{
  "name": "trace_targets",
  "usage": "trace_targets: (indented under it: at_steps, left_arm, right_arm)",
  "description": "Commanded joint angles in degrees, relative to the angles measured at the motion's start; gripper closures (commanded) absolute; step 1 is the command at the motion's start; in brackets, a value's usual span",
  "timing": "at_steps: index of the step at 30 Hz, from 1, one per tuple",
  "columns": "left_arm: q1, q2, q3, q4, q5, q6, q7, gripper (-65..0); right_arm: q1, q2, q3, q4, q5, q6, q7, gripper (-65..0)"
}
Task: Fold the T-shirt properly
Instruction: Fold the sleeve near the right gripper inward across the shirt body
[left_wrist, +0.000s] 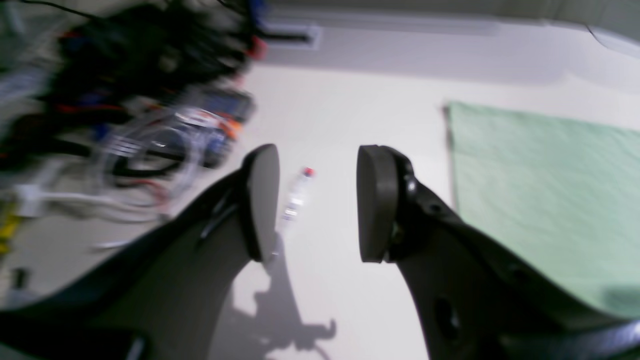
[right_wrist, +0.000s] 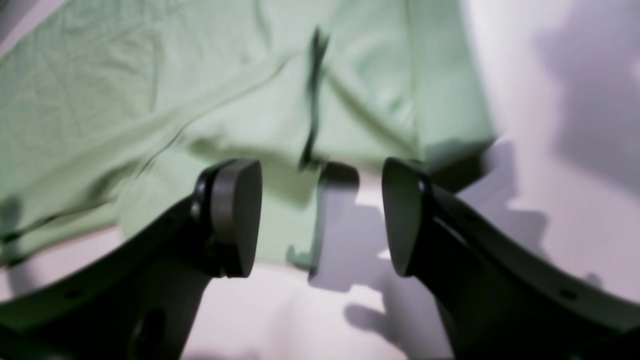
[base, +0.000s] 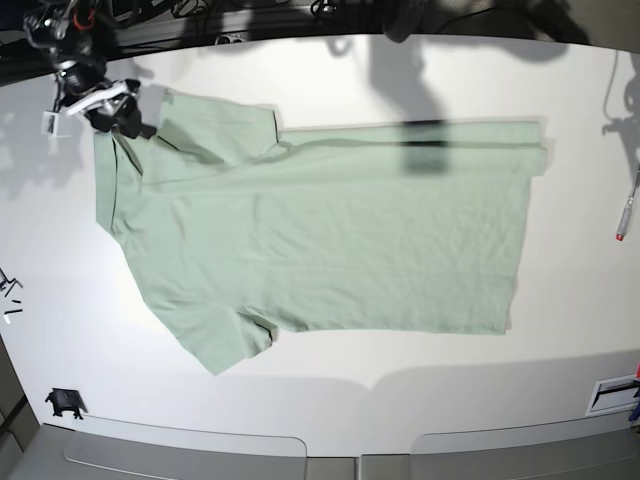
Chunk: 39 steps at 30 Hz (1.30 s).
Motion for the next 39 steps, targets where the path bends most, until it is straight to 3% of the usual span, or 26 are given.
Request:
trace_targets:
  at_steps: [1, 6, 8, 19, 21, 24, 25, 28, 33, 39]
  left_arm:
    - [0.0, -1.1, -1.4, 1.0, -1.0, 0.3, -1.3, -23.2]
    - [0.0, -1.0, -2.4, 1.0, -1.0, 0.7, -1.3, -23.2]
    - [0.0, -1.0, -2.4, 1.0, -1.0, 0.7, -1.3, -23.2]
    - [0.0, -1.0, -2.4, 1.0, -1.0, 0.7, -1.3, -23.2]
    - [0.0, -1.0, -2.4, 1.0, -1.0, 0.7, -1.3, -23.2]
    - [0.0, -1.0, -2.4, 1.0, -1.0, 0.7, -1.3, -23.2]
    - [0.0, -1.0, -2.4, 1.0, -1.0, 0.7, -1.3, -23.2]
    - [0.0, -1.0, -2.4, 1.0, -1.0, 0.7, -1.1, -23.2]
    - [0.0, -1.0, -2.4, 1.0, -1.0, 0.7, -0.9, -23.2]
    - [0.0, -1.0, -2.4, 1.0, -1.0, 0.7, 0.0, -23.2]
  right_arm:
    - [-0.7, -0.2, 0.4, 1.0, 1.3, 0.5, 1.8, -35.5]
    - [-0.9, -4.0, -0.2, -1.0, 1.3, 0.5, 2.4, -32.9]
    - [-0.9, -4.0, -1.9, -3.5, 1.3, 0.5, 2.4, -30.5]
    - [-0.6, -4.0, -9.9, -11.9, -0.1, 0.2, 6.1, -30.3]
    - [-0.6, -4.0, -10.1, -11.9, 1.7, 0.3, 6.0, -23.6]
    - [-0.6, -4.0, -10.1, -11.8, 4.2, 0.3, 6.1, -1.3]
    - [-0.6, -4.0, -10.1, -11.8, 4.8, 0.3, 6.2, 0.0]
    - [0.9, -4.0, -10.1, -11.8, 5.6, 0.5, 6.3, 0.0]
    - [6.9, -4.0, -10.1, -11.8, 11.5, 6.5, 5.5, 0.0]
    - [17.4, -4.0, -10.1, -11.8, 10.3, 6.8, 5.5, 0.0]
